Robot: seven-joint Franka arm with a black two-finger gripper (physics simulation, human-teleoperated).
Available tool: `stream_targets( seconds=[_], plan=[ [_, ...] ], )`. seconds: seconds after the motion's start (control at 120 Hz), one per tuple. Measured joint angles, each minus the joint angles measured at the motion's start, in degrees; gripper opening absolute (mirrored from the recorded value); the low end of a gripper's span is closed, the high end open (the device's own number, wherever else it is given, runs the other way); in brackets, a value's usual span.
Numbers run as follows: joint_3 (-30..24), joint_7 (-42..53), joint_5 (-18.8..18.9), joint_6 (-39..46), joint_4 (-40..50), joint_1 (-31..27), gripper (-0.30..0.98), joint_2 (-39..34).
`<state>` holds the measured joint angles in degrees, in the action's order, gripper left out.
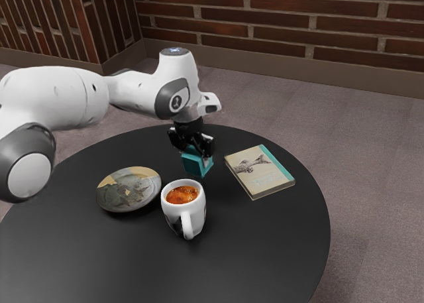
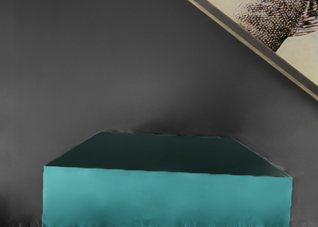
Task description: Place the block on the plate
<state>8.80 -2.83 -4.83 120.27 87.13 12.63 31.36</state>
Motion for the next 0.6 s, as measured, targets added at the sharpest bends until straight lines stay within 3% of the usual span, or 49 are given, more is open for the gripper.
stream_targets(
  seconds=[0.292, 0.6],
  plan=[
    [6.8, 0.7, 0.1, -2.3, 14.8, -3.3, 0.37, -10.7],
    [8.1, 1.5, -0.1, -2.5, 18.1, -6.8, 0.38, -9.9]
  ],
)
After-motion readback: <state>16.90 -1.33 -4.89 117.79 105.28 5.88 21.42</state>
